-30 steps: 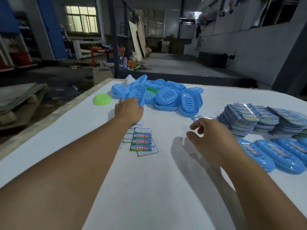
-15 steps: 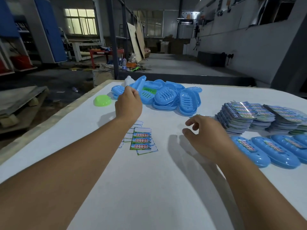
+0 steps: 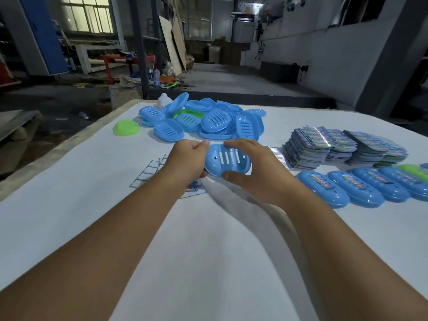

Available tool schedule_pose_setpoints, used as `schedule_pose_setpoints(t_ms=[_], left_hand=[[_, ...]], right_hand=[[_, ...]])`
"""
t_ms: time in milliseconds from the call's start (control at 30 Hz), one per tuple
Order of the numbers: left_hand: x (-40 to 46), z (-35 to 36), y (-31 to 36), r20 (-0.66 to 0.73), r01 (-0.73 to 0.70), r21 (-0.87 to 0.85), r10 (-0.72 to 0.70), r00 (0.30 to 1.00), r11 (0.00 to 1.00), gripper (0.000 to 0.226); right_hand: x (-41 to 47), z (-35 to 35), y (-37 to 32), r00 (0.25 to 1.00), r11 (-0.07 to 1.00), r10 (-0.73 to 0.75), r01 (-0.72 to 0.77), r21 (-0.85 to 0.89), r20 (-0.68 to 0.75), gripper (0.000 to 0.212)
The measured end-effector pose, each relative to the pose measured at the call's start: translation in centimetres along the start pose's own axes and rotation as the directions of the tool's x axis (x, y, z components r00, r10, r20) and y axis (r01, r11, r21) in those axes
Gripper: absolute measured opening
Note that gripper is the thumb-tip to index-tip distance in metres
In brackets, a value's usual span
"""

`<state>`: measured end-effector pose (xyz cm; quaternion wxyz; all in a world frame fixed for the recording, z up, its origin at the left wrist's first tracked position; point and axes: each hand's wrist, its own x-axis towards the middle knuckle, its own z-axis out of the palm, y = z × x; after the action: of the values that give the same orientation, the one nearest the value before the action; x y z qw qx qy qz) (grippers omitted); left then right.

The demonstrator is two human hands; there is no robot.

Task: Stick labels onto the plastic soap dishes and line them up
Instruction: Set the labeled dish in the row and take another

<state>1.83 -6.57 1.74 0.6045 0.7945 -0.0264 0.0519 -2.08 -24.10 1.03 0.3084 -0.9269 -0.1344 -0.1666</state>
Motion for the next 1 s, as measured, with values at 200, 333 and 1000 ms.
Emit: schedule_pose_setpoints(t_ms=[200,333,1000], left_hand=[[0.3,-0.8,-0.2,0.107,0.182,-0.137,-0.169,0.98,0.974,0.032],[0.8,-1.9,-0.7,-0.016,-0.018,0.218,0.022,1.0,0.976,0.035],[0.7,-4.1,-0.6,-0.038,0.006,0.524,0.017,0.999,0.851,0.072]], right_hand=[[0.0,0.3,0.6,0.997,0.996,0.038,-0.032,-0.086,0.07,0.061],[0.2,0.1,1.2,0.99,0.977,0.122,-0.108,-0.184,0.069,0.064],[-0.6,0.3,0.4,0.959,0.931,0.227,-0.163,-0.326,0.171,0.067]])
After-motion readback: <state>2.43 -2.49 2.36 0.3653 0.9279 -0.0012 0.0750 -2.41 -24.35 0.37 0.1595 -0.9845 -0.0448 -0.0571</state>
